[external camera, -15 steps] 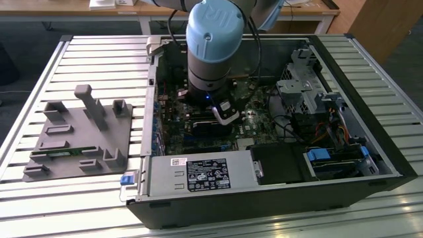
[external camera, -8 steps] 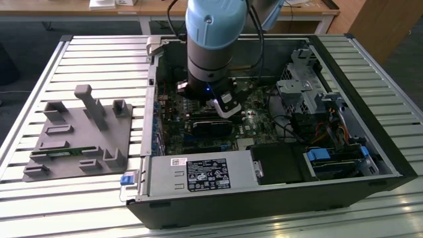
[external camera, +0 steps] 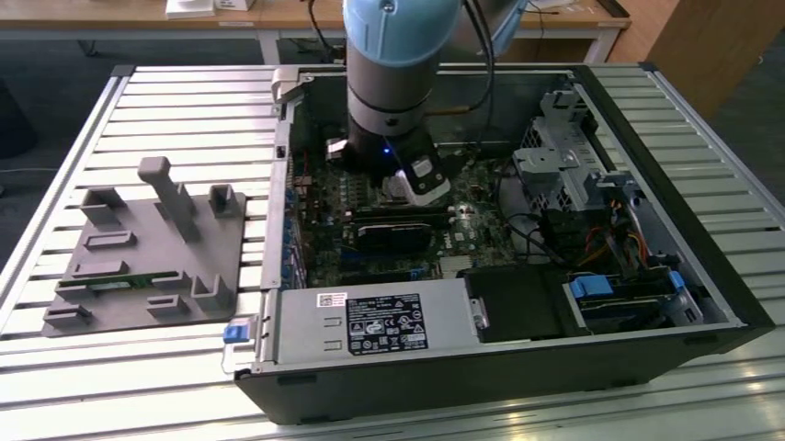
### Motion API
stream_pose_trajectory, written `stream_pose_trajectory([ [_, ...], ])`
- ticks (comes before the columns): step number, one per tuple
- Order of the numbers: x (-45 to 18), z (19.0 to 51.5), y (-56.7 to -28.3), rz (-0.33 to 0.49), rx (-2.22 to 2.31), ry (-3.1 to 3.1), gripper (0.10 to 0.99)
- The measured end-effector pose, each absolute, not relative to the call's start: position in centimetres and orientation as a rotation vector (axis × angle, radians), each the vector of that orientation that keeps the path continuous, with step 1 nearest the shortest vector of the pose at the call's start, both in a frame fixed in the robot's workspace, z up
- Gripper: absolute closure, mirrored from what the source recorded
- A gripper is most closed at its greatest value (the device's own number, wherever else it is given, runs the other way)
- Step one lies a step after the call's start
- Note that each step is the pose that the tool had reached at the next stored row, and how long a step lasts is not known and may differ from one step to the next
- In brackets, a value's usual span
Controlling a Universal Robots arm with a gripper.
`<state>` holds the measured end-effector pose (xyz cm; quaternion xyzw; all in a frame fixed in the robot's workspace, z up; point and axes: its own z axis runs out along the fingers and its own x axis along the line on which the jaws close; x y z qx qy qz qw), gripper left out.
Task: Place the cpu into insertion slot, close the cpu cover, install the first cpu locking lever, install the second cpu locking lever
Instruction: 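Install the second cpu locking lever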
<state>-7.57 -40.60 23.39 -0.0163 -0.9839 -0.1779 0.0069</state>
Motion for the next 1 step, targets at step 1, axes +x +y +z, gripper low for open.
stream_pose_trajectory([
  [1,-7.57,23.39,-40.60,-0.556,-0.051,-3.078,0.980],
])
